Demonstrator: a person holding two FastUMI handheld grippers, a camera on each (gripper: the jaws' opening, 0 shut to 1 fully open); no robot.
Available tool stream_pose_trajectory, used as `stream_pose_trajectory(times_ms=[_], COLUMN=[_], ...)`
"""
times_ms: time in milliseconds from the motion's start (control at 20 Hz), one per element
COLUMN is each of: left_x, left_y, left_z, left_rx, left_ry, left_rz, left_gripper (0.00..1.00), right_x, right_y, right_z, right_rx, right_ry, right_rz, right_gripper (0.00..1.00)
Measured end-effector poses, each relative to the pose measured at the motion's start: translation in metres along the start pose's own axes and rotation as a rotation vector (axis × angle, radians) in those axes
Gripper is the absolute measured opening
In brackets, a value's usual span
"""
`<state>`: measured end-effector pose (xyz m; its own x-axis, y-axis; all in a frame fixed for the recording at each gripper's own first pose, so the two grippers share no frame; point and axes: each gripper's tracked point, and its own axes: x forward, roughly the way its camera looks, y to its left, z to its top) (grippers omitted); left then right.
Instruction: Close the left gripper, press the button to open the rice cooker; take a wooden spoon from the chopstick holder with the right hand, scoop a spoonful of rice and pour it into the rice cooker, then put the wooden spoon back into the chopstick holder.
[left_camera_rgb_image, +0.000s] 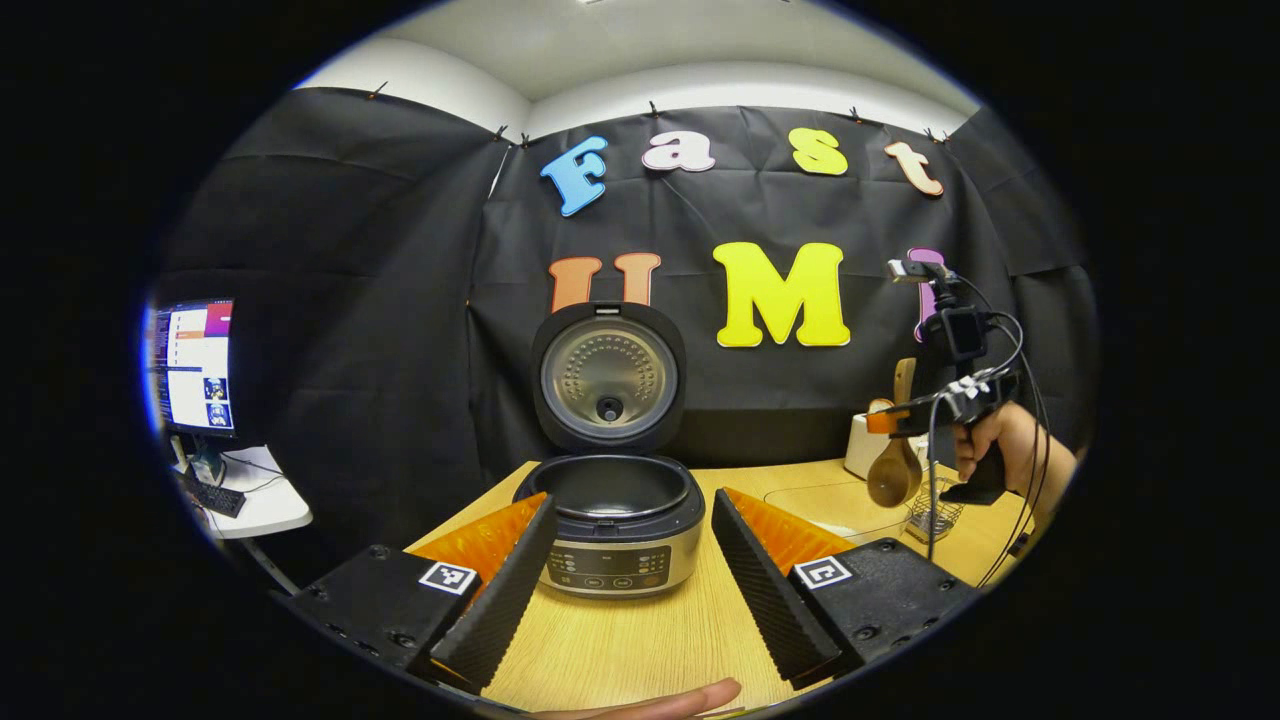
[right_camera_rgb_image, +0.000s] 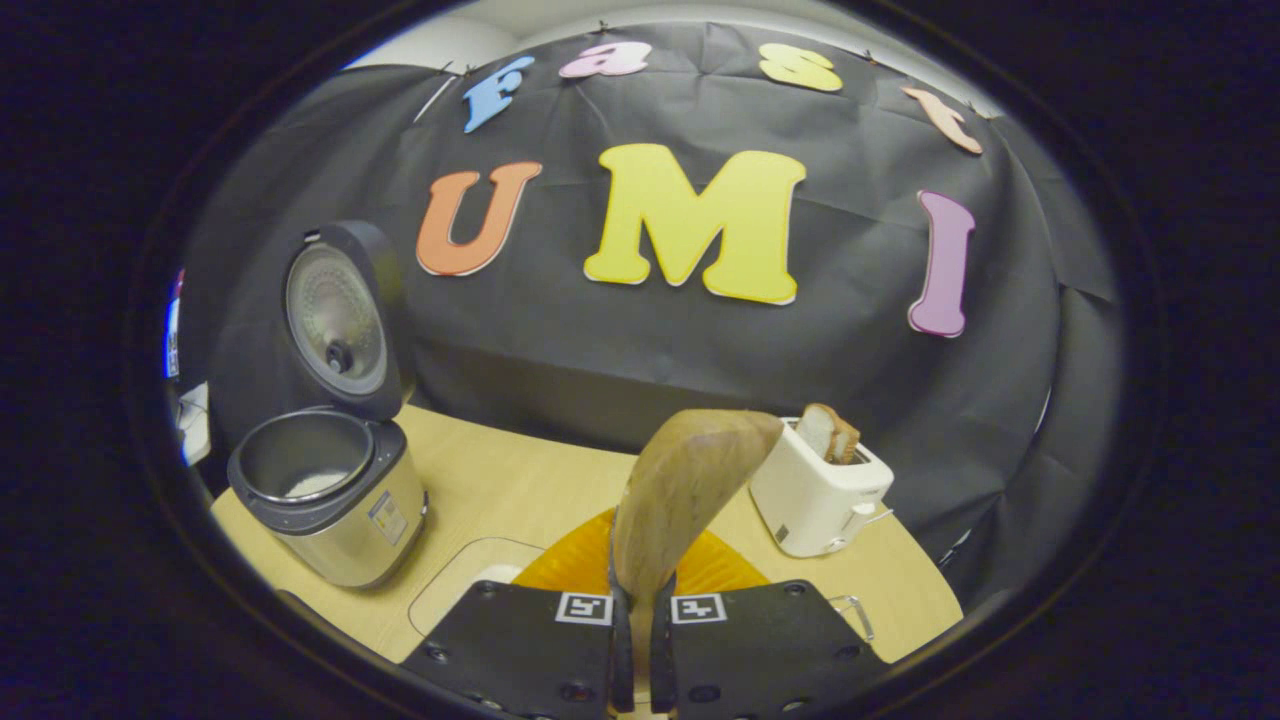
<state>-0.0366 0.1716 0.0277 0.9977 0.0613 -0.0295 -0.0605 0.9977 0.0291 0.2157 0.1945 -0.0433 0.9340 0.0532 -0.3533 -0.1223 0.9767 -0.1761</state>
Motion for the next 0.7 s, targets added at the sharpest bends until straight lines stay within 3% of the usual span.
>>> stream_pose_trajectory(times_ms=[400,550,650,700], left_x=[0.004,0.008,0.011,0.012], left_y=[0.001,-0.002,-0.003,-0.002], left_z=[-0.007,-0.014,-0.019,-0.023], left_rx=[-0.017,-0.018,-0.011,-0.012], left_ry=[0.024,0.045,0.059,0.072], left_rz=[-0.016,-0.023,-0.026,-0.021], left_gripper=[0.99,0.99,0.99,0.99], right_x=[0.041,0.035,0.030,0.027], right_y=[0.032,0.025,0.039,0.053], right_z=[-0.068,-0.071,-0.083,-0.094], right_rx=[-0.130,-0.151,-0.119,-0.006], right_ry=[0.070,0.024,0.029,0.067], right_rz=[-0.136,-0.242,-0.223,-0.161], right_gripper=[0.07,0.07,0.06,0.07])
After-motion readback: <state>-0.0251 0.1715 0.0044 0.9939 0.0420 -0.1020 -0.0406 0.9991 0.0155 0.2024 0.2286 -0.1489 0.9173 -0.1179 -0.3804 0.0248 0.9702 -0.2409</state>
